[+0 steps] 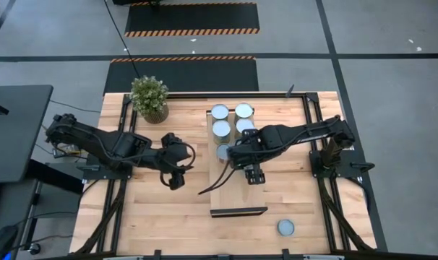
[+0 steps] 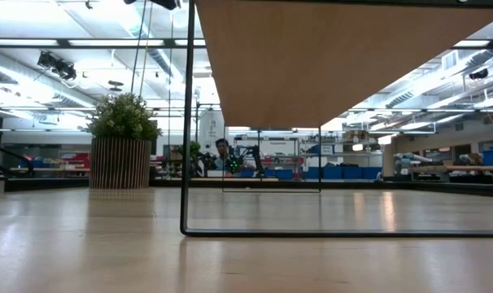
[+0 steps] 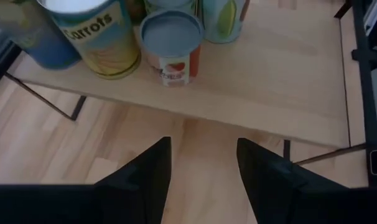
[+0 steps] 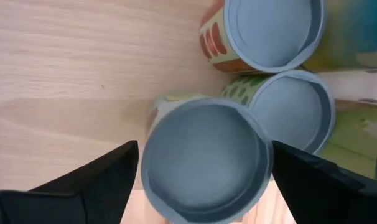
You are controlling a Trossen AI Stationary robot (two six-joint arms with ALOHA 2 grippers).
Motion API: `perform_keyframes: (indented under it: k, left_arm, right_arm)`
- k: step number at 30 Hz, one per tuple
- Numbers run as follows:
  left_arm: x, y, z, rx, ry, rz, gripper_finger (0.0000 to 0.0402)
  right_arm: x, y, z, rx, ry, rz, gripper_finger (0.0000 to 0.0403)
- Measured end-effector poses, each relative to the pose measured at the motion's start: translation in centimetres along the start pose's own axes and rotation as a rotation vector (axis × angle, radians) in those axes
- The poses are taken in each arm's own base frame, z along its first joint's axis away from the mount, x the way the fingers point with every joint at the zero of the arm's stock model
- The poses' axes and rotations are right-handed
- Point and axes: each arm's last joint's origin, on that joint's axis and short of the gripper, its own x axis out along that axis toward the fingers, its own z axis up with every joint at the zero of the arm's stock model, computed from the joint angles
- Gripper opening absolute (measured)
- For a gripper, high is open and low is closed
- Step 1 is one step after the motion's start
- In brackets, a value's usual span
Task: Pick and place cans onto a shelf
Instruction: Put the canned mixed vegetables on the shelf, then put the canned tuna can on the shelf
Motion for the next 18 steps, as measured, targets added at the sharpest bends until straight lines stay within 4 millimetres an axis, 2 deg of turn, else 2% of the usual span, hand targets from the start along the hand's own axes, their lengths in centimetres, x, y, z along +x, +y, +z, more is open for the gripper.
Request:
perform_keyframes:
  k: [8,13,18]
  left_arm:
    - [3.5,-1.8,-0.2,-0.067,0.047,0.014,0.0188]
    - [6.1,-3.5,0.6,-0.085,-0.017,-0.055,0.0188]
    - [9.3,-4.0,1.2,-0.097,-0.055,-0.049,0.0188]
  right_arm:
    - [-2.5,-0.1,-1.1,0.054,-0.085,0.011,0.0362]
    - [-5.3,-0.1,-2.9,0.105,-0.163,0.002,0.0362]
    - [-7.6,0.5,-4.8,0.15,-0.231,-0.023,0.0362]
